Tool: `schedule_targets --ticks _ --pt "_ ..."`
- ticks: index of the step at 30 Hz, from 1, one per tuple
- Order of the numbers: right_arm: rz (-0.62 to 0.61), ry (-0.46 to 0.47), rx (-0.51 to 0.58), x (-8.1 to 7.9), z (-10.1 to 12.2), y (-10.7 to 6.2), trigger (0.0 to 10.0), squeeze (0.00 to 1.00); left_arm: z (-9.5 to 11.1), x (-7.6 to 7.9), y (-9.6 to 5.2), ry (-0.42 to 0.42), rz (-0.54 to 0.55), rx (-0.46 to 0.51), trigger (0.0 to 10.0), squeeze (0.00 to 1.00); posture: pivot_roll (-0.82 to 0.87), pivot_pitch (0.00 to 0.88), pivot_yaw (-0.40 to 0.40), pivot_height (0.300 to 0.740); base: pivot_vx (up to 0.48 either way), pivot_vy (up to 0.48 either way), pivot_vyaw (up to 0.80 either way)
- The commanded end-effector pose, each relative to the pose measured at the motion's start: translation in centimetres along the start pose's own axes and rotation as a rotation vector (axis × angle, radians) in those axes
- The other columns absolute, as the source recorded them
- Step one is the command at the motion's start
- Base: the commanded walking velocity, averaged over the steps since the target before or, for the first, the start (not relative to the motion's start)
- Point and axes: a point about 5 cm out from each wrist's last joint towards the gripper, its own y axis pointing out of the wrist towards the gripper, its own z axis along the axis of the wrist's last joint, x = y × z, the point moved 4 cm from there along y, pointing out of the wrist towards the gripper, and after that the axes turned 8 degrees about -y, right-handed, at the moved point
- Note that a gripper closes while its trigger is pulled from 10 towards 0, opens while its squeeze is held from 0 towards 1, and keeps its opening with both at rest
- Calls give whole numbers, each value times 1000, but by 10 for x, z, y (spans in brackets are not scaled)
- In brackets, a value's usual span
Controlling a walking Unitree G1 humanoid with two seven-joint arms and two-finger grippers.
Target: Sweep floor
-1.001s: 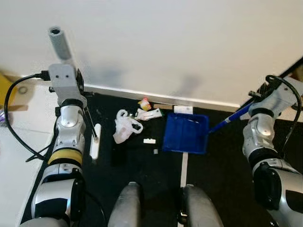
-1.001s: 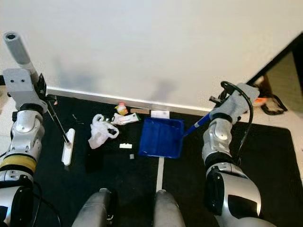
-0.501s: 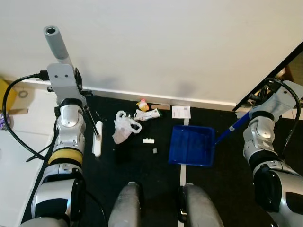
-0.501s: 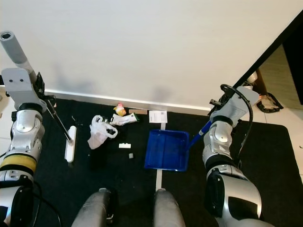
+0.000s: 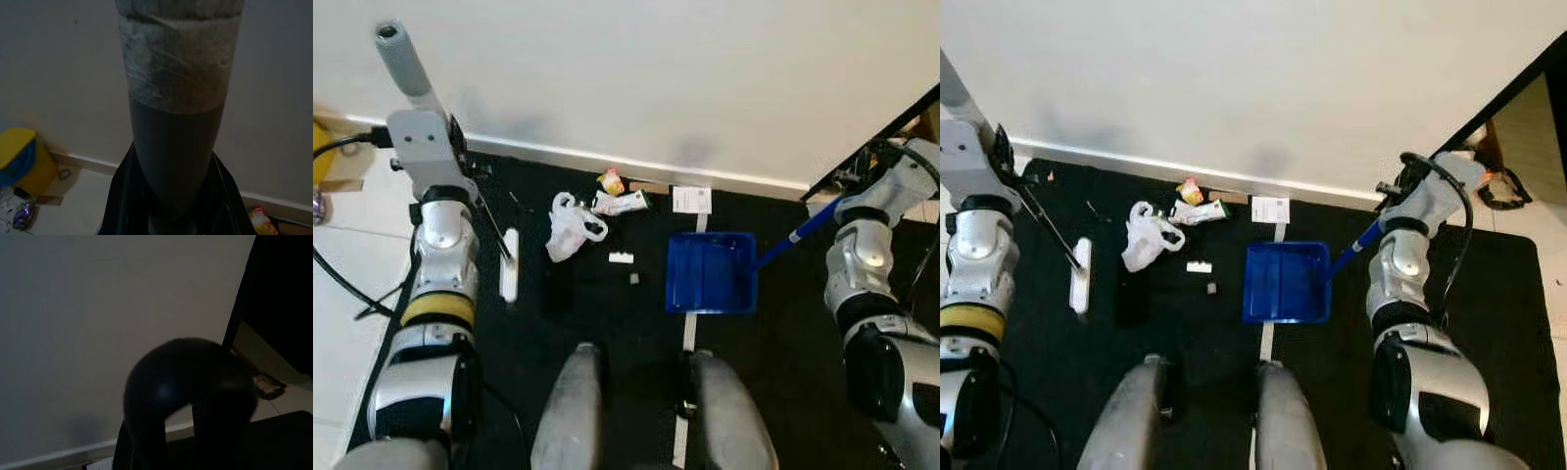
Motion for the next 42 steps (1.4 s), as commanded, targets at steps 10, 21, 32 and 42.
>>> schedule_targets --ticks 10,21,32,42 --pt "-85 81 35 12 23 19 10000 0 24 -1 19 20 -51 64 10000 0 73 416 -49 731 0 0 0" --pt "-56 18 -15 1 7 9 10000 0 22 17 29 19 -116 33 10000 0 14 493 -52 731 0 0 0" --pt "-41 49 44 -16 10 -1 10000 0 11 55 33 22 -267 -83 10000 0 -92 538 -42 731 0 0 0" --pt "-22 46 88 -16 8 -12 10000 0 11 76 28 336 -323 -6 10000 0 -94 528 -29 731 0 0 0"
